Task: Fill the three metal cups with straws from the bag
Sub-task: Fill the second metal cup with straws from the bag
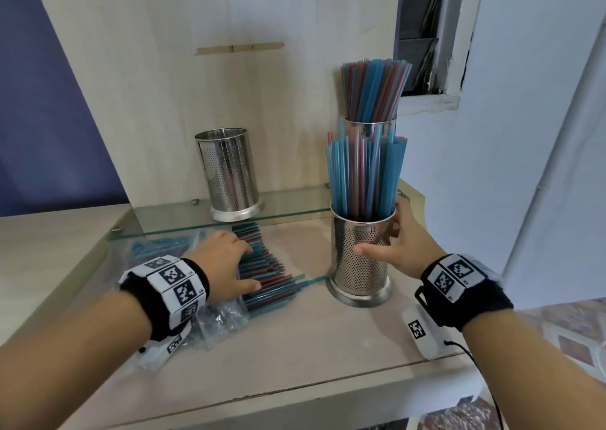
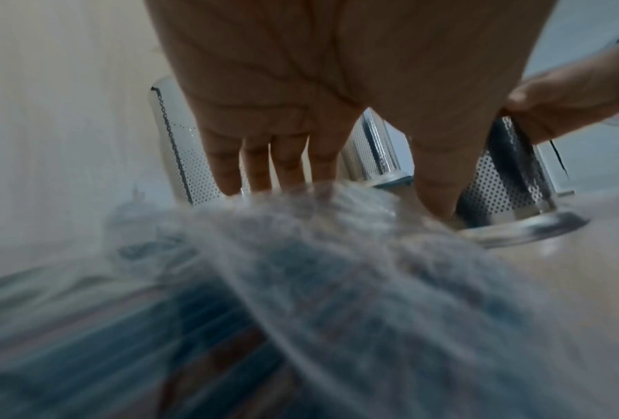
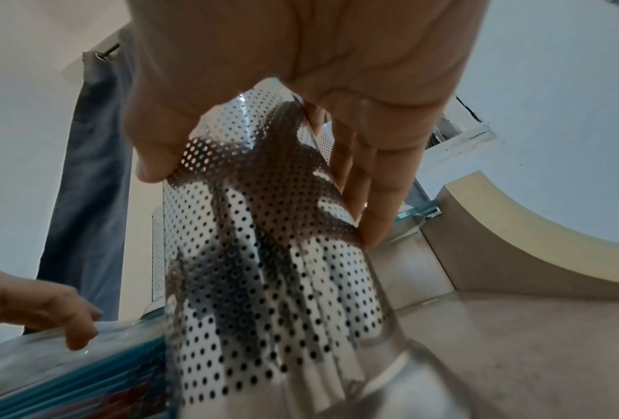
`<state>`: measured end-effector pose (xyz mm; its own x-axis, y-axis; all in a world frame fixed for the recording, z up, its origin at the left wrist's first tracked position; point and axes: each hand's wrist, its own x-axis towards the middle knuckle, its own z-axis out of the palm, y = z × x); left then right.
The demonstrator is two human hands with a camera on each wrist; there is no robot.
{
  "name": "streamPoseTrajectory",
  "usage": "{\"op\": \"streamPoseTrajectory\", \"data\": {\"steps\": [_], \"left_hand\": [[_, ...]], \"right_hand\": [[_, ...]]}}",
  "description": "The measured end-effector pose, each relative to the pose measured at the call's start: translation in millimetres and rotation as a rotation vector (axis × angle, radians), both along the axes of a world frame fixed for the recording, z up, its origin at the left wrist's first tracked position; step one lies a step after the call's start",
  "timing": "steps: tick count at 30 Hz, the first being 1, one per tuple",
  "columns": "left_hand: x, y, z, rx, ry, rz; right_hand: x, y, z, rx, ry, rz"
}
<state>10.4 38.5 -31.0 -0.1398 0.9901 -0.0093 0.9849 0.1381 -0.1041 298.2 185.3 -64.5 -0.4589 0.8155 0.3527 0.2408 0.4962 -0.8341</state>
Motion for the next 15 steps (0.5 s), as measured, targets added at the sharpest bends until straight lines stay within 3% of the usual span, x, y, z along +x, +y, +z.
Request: {"op": "streamPoseTrajectory", "data": {"steps": [8, 15], "left_hand": [[15, 3, -23, -0.091, 0.183, -0.010], [20, -2, -26, -0.051, 0.155, -0.073]], "right_hand": [[-11, -4, -2, 0.038, 0.061, -0.085], [-14, 3, -5, 0.099, 0.051, -0.188]]}}
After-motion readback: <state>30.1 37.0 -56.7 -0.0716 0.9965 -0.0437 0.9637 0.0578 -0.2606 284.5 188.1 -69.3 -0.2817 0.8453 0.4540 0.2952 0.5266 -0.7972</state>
